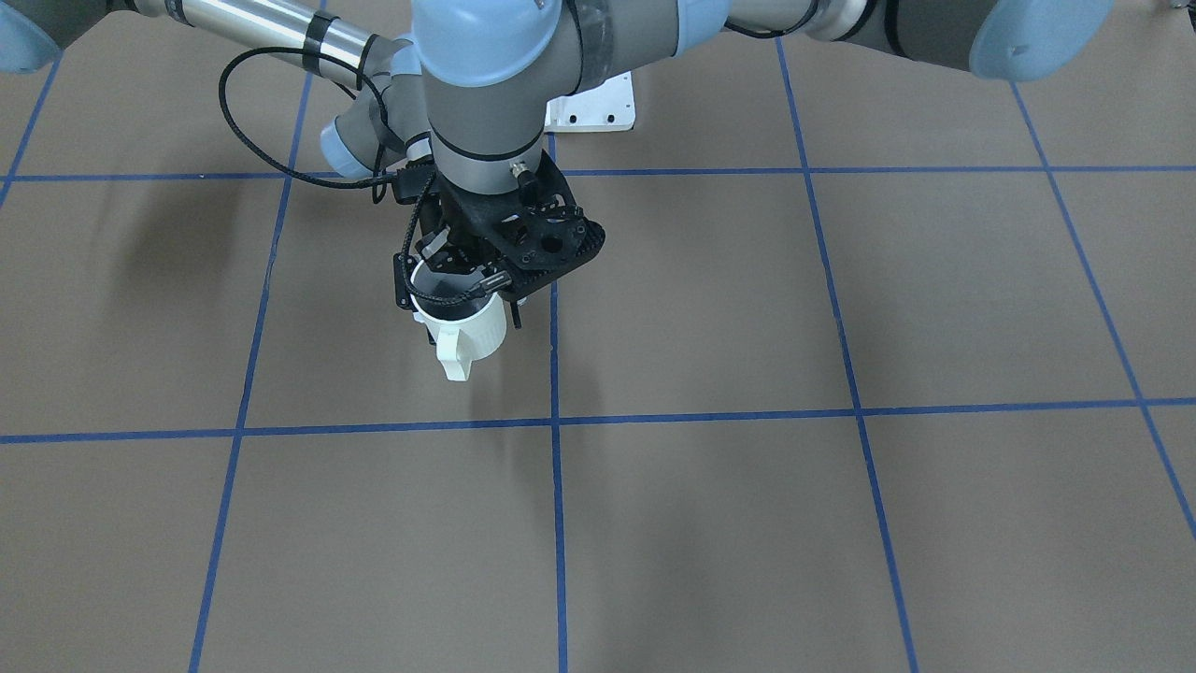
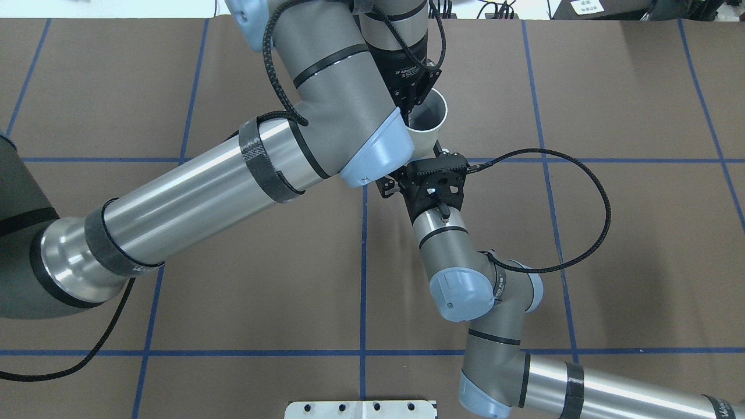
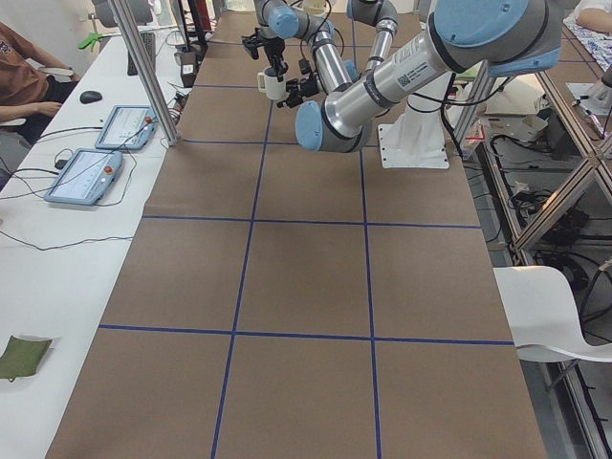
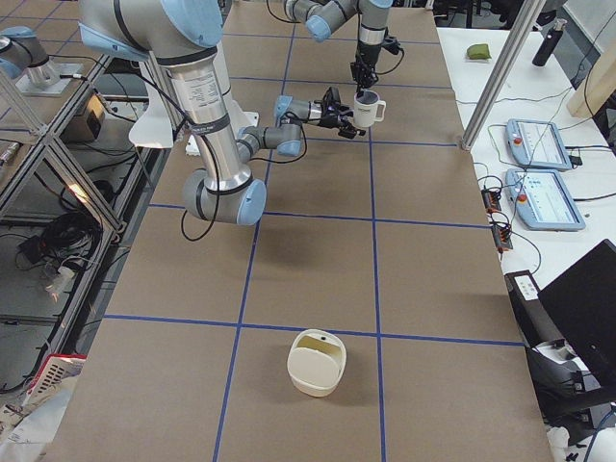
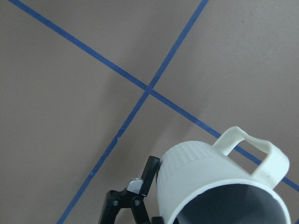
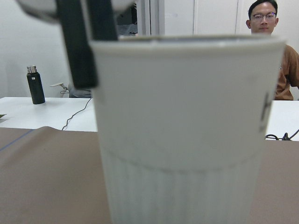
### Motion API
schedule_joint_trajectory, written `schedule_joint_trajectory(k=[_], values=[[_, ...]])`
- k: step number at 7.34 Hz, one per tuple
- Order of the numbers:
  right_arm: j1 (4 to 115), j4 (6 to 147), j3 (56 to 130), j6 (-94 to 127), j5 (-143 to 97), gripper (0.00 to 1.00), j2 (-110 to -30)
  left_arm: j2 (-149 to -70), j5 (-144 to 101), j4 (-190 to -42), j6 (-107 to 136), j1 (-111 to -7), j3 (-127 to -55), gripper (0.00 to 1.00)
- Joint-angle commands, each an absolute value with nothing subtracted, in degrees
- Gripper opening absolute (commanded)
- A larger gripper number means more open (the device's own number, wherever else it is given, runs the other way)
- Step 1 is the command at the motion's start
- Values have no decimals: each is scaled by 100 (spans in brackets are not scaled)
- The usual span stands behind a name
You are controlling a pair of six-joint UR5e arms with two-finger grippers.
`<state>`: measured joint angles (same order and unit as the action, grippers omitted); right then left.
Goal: Left arm hands cup to right arm to dump lemon
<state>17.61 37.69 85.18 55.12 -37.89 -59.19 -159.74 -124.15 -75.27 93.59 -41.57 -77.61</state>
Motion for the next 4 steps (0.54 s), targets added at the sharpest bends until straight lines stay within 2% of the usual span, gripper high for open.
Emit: schedule_joint_trajectory(k=[1,2,4], values=[[1688,3753,8455,5520,-3797,100,-5967,-15979,-12419,-7515,9360,-4323,-7962,0],[1696,3736,8516,5528,-3797,100,-6081,-15944,-12445,-7515,9343,-4498,-8172,0],[1836,3168,8517,5511,-3875,100,-6396,-15253,-12524,-7445,8960,-4693,-8960,0]])
